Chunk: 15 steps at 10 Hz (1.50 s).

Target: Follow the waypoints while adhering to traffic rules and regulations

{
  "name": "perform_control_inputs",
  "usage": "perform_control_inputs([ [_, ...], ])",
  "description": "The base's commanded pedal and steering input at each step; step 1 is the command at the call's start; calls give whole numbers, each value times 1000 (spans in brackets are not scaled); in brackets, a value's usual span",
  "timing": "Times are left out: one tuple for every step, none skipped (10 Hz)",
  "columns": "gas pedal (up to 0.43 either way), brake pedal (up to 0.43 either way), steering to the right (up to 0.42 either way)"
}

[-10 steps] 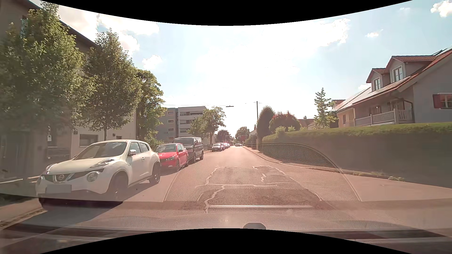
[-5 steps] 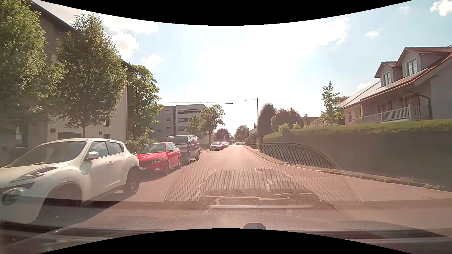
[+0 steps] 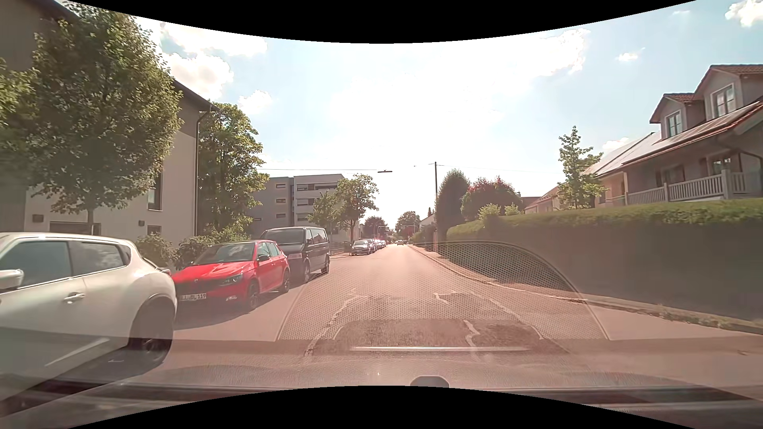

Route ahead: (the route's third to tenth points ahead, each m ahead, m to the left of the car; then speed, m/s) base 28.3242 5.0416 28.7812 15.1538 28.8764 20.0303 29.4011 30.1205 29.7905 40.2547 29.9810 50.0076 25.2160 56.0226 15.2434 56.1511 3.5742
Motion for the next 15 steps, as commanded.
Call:
perform_control_inputs([
  [87, 0, 5],
  [87, 0, 4],
  [87, 0, 4],
  [87, 0, 4],
  [87, 0, 4],
  [87, 0, 4],
  [87, 0, 4],
  [87, 0, 4],
  [87, 0, 4],
  [87, 0, 4],
  [87, 0, 4],
  [87, 0, 4],
  [87, 0, 4],
  [87, 0, 4],
  [79, 0, 4],
])
